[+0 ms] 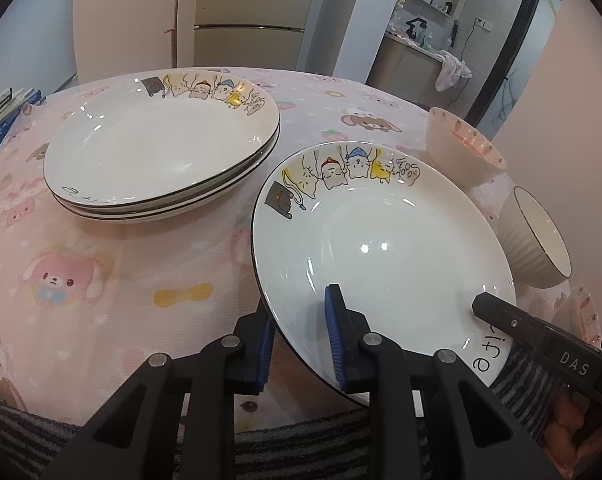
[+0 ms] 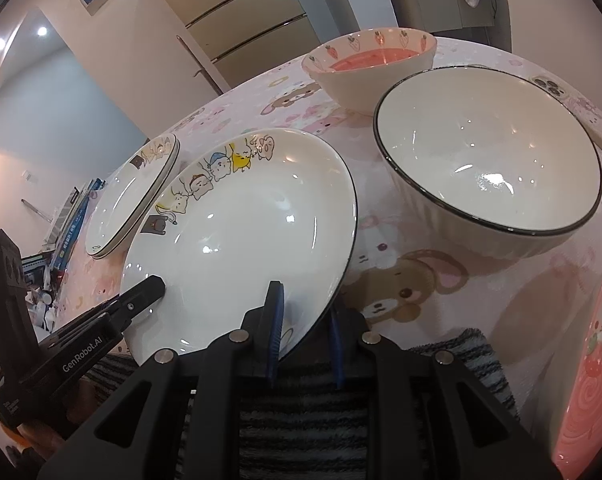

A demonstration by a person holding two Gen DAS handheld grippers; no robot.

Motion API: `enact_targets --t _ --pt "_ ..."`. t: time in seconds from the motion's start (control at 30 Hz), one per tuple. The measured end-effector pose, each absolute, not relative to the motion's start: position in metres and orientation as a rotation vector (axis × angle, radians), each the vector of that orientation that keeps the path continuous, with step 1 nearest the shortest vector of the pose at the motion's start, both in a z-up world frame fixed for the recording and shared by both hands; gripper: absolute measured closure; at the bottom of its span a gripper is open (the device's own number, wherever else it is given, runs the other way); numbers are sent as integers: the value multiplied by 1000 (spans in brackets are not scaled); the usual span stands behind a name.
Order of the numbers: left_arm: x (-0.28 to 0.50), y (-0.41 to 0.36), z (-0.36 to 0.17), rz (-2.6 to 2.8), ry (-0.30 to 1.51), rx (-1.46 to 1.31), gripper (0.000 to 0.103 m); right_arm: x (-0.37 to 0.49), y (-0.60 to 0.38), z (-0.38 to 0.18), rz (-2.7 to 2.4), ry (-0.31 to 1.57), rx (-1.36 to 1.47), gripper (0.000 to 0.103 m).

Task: Organize plates and bowls
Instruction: 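Lift the held plate with both grippers and carry it toward the stack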

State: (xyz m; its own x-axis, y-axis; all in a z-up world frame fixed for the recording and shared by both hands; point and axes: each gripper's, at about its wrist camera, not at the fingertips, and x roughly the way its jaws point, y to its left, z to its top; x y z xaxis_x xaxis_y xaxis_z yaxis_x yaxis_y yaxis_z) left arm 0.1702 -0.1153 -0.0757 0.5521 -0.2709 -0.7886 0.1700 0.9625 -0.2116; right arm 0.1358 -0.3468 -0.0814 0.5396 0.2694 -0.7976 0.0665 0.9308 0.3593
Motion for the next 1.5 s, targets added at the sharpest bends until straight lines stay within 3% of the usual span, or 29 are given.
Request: enact_targets --t 0.43,0.97,1.2,1.5 --pt "129 -114 -32 -246 782 -93 78 114 -345 -44 116 849 304 83" --pt "68 -60 50 -157 548 -174 78 85 -292 46 214 649 140 83" --pt "63 -27 80 -108 503 -194 78 93 -265 72 288 603 135 83" --pt "76 9 132 -42 311 -202 78 115 -226 119 331 449 78 83"
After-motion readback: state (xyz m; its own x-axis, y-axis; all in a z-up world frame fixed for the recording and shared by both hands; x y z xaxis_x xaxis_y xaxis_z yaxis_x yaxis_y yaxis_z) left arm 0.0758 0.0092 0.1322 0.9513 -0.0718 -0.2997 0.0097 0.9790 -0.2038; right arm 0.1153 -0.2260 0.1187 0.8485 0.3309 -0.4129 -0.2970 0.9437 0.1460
